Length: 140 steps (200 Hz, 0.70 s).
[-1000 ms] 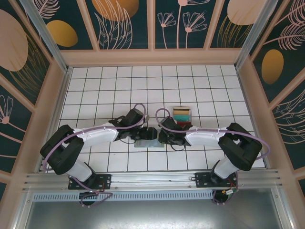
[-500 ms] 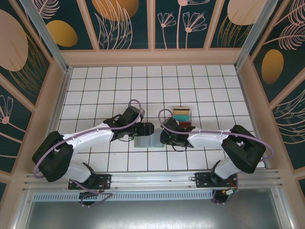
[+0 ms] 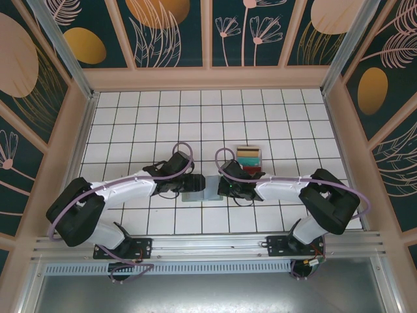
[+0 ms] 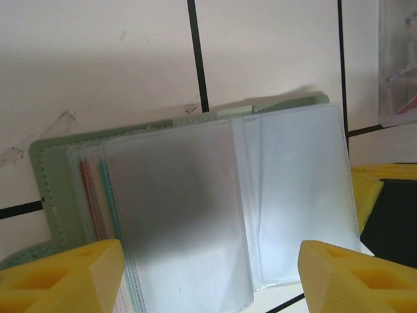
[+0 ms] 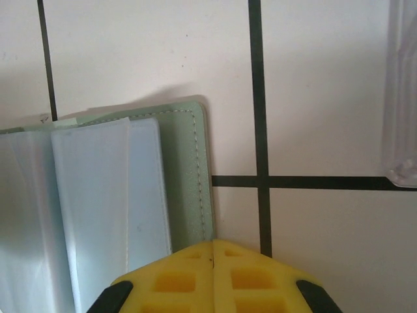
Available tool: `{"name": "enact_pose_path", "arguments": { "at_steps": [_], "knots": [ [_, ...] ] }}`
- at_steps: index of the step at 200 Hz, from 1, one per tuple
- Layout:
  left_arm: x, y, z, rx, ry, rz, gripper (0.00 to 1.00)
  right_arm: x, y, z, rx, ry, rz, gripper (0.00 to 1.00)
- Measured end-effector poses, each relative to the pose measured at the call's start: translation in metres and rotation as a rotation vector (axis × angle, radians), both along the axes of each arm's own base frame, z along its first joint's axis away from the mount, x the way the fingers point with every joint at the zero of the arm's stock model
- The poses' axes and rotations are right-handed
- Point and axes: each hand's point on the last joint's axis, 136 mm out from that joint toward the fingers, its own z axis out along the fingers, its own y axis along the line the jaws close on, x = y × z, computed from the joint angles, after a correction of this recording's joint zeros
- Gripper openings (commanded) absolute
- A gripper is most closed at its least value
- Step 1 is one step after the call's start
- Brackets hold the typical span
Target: Take the credit cards out of the card holder
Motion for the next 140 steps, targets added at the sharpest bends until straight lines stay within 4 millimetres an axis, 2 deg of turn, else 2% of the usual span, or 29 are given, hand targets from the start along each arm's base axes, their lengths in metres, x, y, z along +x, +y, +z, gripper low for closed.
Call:
{"name": "enact_pose_path", "arguments": {
  "at_steps": [71,140],
  "knots": [
    [-0.006,0.000,-0.013,0.014,0.043,-0.012,0.70,0.000,0.003,0.000,0.012,0.000,0.005,0.08],
    [-0.007,-0.010,-0.011,-0.033,0.056,-0.037,0.71,0.001,0.004,-0.001,0.012,0.000,0.005,0.08]
  ]
}}
